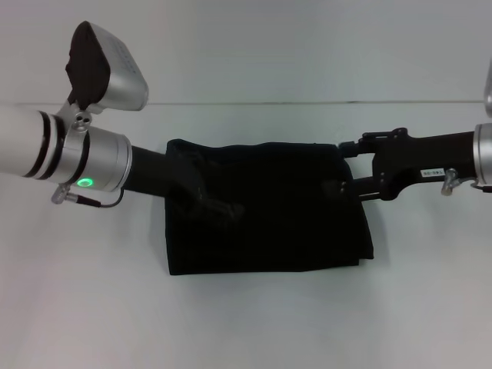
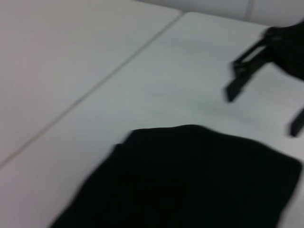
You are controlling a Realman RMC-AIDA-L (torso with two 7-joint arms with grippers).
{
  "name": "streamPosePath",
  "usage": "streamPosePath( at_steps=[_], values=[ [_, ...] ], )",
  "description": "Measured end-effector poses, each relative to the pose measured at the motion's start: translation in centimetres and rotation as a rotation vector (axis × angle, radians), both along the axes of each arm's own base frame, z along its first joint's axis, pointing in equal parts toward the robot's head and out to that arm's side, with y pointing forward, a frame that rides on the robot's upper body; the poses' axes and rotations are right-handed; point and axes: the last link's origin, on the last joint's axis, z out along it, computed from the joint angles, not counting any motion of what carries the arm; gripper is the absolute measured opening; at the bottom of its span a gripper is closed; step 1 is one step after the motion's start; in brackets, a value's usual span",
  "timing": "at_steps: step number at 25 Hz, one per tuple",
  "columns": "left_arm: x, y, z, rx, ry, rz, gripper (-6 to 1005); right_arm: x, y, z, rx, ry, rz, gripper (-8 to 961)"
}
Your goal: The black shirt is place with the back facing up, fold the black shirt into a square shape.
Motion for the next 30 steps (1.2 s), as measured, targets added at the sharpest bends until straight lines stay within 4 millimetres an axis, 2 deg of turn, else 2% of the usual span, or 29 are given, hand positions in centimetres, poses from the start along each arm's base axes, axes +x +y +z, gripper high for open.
streamPosePath(
  at_steps=[4,10,30],
  values=[
    [0.4,-0.6,0.8,-0.054,-0.003,-0.031,936,-0.4,0.0,-0.7,-0.02,-0.032,0.026,840],
    [0.1,-0.4,1.7,-0.038,-0.003,-0.025,936,-0.5,0.1,-1.1,-0.018,-0.047,0.027,841],
    [-0.2,-0.4,1.9,-0.024,0.018,-0.027,936,0.5,0.8,-0.5,0.041,-0.047,-0.044,840]
  ],
)
